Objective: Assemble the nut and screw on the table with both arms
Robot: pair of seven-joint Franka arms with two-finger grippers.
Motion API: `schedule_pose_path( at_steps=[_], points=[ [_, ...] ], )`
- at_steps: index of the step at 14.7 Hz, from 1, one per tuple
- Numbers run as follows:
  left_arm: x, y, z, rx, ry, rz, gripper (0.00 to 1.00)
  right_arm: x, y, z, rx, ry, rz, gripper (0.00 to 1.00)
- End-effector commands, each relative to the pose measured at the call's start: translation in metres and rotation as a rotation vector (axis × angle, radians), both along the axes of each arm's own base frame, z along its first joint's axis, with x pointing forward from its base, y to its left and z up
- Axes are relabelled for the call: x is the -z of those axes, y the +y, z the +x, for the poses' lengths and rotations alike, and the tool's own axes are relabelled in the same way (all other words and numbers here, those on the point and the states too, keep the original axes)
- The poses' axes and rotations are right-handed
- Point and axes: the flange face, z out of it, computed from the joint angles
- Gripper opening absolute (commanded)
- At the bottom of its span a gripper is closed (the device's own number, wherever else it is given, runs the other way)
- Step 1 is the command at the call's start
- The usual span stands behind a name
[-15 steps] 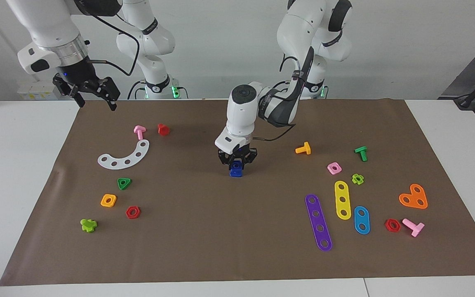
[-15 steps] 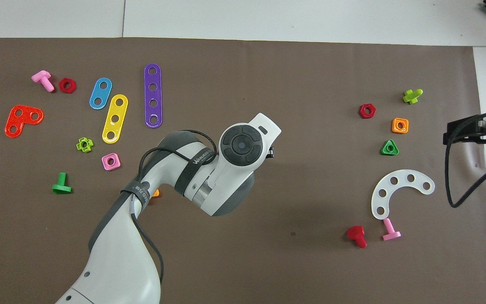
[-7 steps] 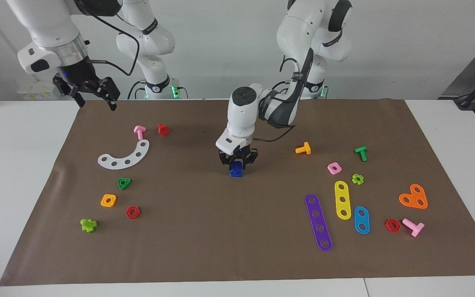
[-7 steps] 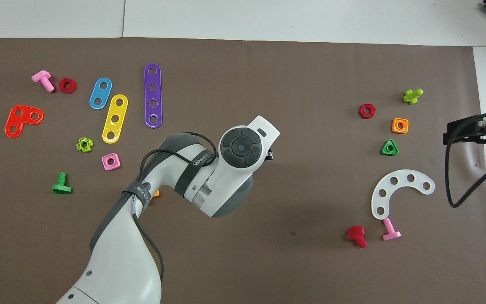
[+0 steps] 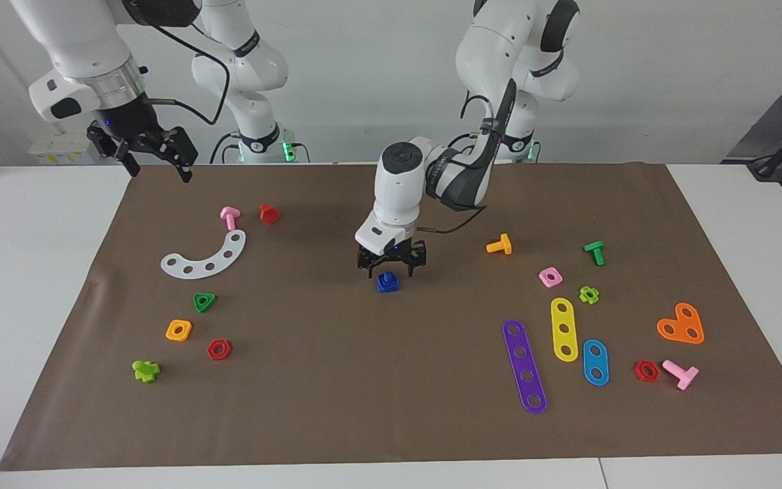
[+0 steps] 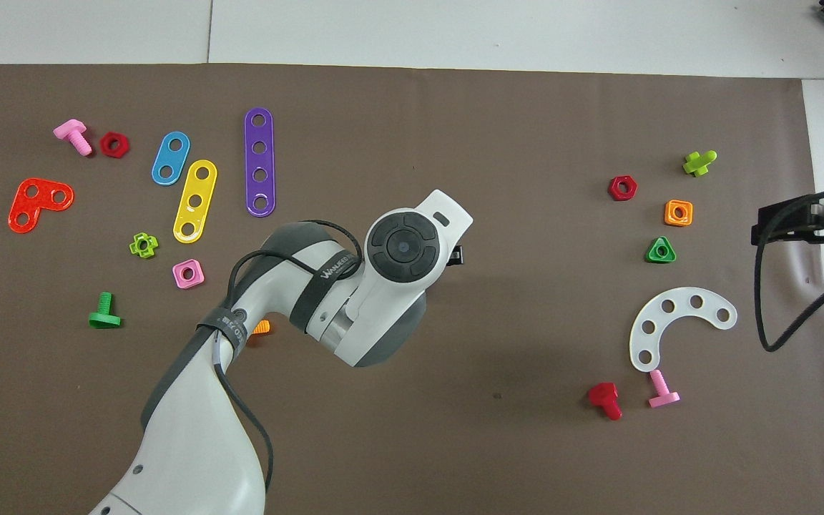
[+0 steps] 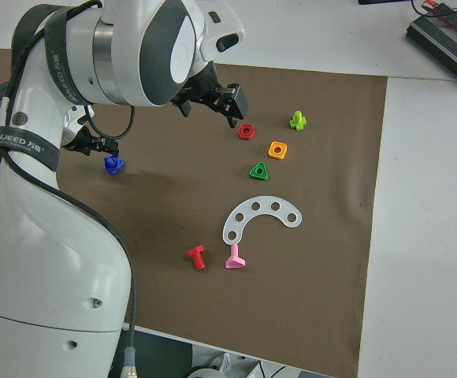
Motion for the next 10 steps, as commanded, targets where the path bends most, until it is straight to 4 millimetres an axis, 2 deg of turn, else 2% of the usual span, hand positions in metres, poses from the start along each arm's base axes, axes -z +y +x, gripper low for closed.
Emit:
schedule_pose_path(
  at_steps=[1, 4, 6, 10],
  points=[
    [-0.039, 0.040, 0.001, 0.001, -0.015, 0.016, 1.00, -0.003, 0.000, -0.005, -0.024, 0.005, 0.008, 1.00],
    [-0.064, 0.092, -0.003, 0.048, -0.011, 0.038, 1.00, -0.003, 0.000, -0.005, -0.024, 0.005, 0.008, 1.00],
    [-0.084, 0.139, 0.008, 0.019, 0.010, 0.058, 1.00, -0.003, 0.000, -0.005, -0.024, 0.005, 0.008, 1.00],
    [-0.124, 0.223, 0.026, 0.108, 0.040, 0.095, 1.00, -0.003, 0.000, -0.005, -0.024, 0.005, 0.008, 1.00]
  ],
)
